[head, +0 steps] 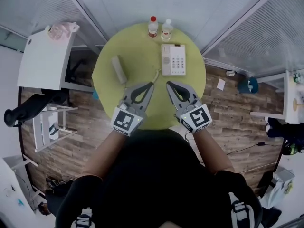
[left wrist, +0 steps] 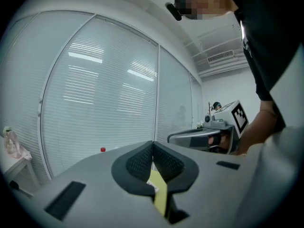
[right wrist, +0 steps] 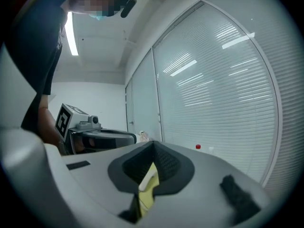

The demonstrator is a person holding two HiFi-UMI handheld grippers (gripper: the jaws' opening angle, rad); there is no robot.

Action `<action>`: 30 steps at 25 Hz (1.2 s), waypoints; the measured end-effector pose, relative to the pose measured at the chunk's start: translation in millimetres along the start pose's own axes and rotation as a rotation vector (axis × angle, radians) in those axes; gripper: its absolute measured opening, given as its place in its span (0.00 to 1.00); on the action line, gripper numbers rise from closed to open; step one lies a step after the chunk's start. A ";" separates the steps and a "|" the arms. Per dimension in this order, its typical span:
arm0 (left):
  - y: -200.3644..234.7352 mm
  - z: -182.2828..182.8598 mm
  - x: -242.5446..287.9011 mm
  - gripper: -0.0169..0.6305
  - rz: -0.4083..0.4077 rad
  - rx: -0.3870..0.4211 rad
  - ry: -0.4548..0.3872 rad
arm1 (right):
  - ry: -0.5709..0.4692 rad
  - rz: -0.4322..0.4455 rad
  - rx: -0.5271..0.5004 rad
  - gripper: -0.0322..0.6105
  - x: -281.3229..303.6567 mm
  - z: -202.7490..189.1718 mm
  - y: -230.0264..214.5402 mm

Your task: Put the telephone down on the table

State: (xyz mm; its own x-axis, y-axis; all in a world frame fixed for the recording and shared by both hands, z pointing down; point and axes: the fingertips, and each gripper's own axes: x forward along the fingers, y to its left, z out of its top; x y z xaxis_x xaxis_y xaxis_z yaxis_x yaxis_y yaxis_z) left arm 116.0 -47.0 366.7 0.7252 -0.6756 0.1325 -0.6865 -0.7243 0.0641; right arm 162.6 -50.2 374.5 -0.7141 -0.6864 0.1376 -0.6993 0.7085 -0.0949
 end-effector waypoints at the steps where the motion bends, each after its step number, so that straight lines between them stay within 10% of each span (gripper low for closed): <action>1: -2.1 1.6 1.1 0.05 0.000 -0.003 -0.004 | -0.016 0.002 0.001 0.08 -1.8 4.8 -0.1; 30: -3.1 9.7 -2.5 0.05 0.011 0.003 -0.018 | -0.039 0.021 -0.036 0.08 -3.4 17.3 8.7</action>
